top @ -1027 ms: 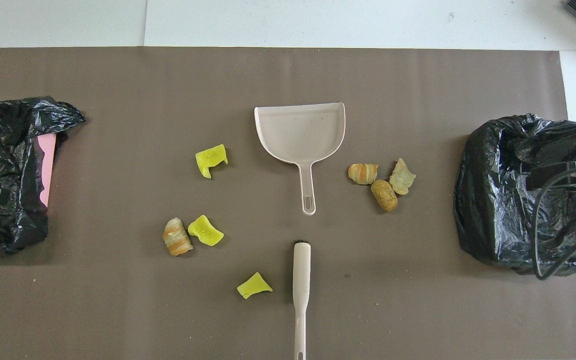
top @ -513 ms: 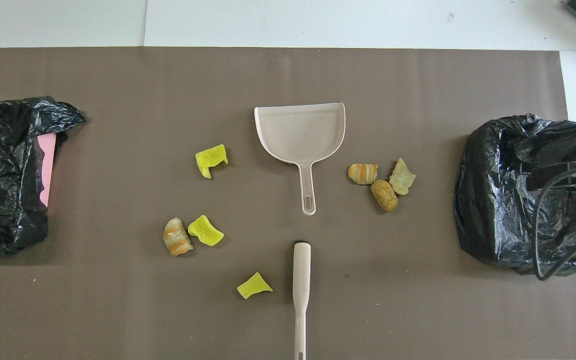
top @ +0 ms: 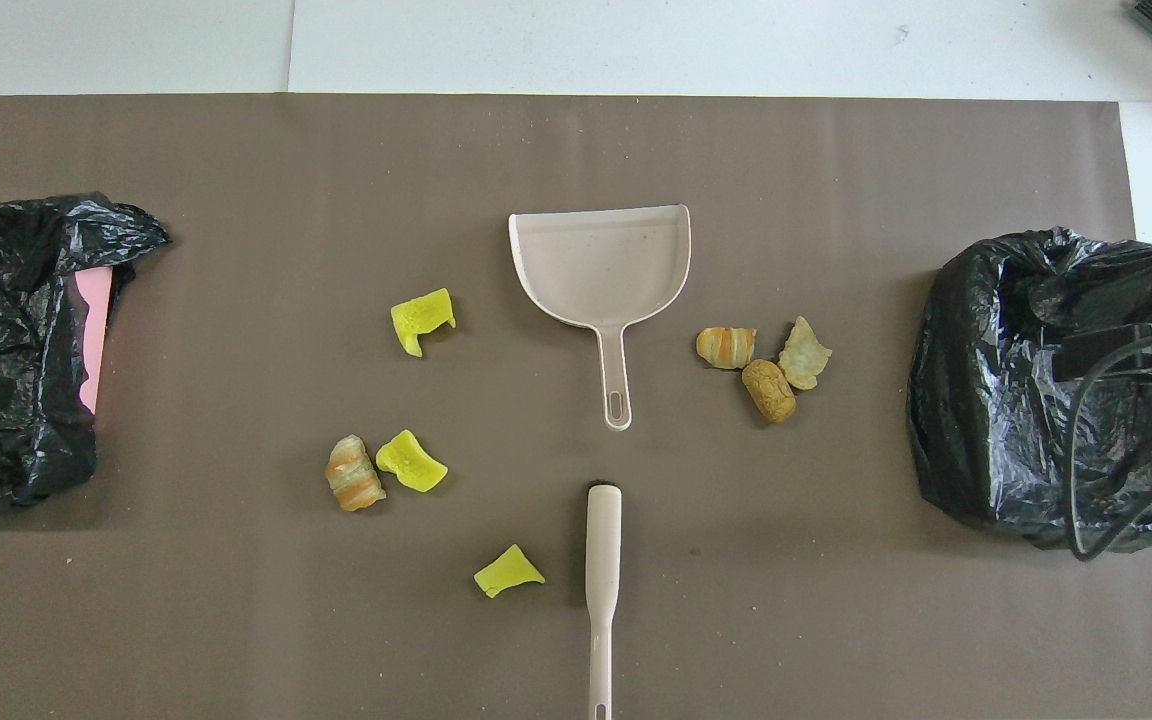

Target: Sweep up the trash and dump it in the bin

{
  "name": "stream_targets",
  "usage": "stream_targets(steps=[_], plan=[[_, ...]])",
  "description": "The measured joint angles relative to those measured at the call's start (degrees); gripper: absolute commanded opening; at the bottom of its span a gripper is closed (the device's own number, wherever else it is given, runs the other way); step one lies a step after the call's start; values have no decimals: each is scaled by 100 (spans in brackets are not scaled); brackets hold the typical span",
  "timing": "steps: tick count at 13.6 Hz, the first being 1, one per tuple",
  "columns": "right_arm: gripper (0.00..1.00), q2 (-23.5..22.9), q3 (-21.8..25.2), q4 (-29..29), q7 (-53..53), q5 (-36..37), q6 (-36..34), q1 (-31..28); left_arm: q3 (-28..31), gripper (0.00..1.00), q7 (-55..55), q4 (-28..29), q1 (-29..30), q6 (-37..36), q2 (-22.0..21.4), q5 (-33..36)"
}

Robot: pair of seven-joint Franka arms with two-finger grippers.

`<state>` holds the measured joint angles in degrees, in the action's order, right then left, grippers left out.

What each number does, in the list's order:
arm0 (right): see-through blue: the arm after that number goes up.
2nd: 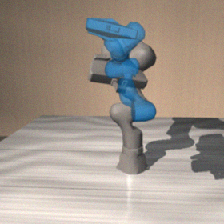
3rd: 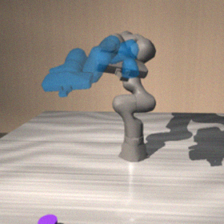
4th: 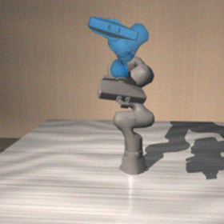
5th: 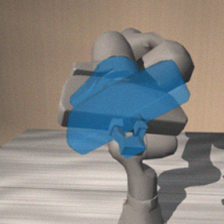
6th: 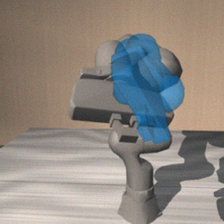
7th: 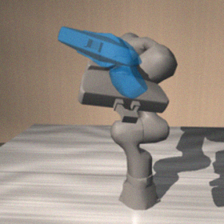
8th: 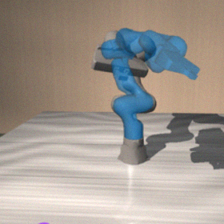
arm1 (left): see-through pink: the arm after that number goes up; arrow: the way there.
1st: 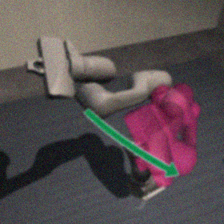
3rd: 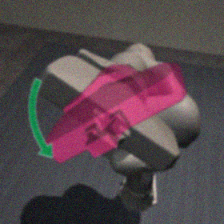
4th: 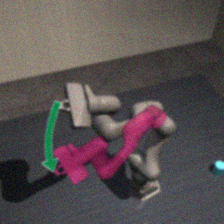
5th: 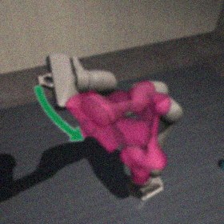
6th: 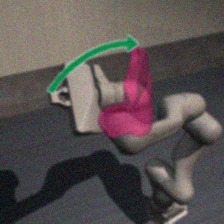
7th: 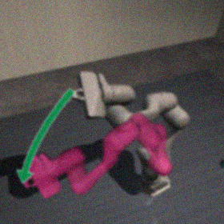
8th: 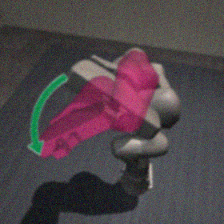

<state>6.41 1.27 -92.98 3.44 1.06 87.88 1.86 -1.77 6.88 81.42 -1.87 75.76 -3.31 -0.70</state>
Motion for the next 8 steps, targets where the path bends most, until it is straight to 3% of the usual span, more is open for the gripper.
stream_targets(steps=[8], plan=[[100, 0, 3, -5, 0, 0, 0, -2, -100, 100, 0, 4, -7, 0, -1, 0]])
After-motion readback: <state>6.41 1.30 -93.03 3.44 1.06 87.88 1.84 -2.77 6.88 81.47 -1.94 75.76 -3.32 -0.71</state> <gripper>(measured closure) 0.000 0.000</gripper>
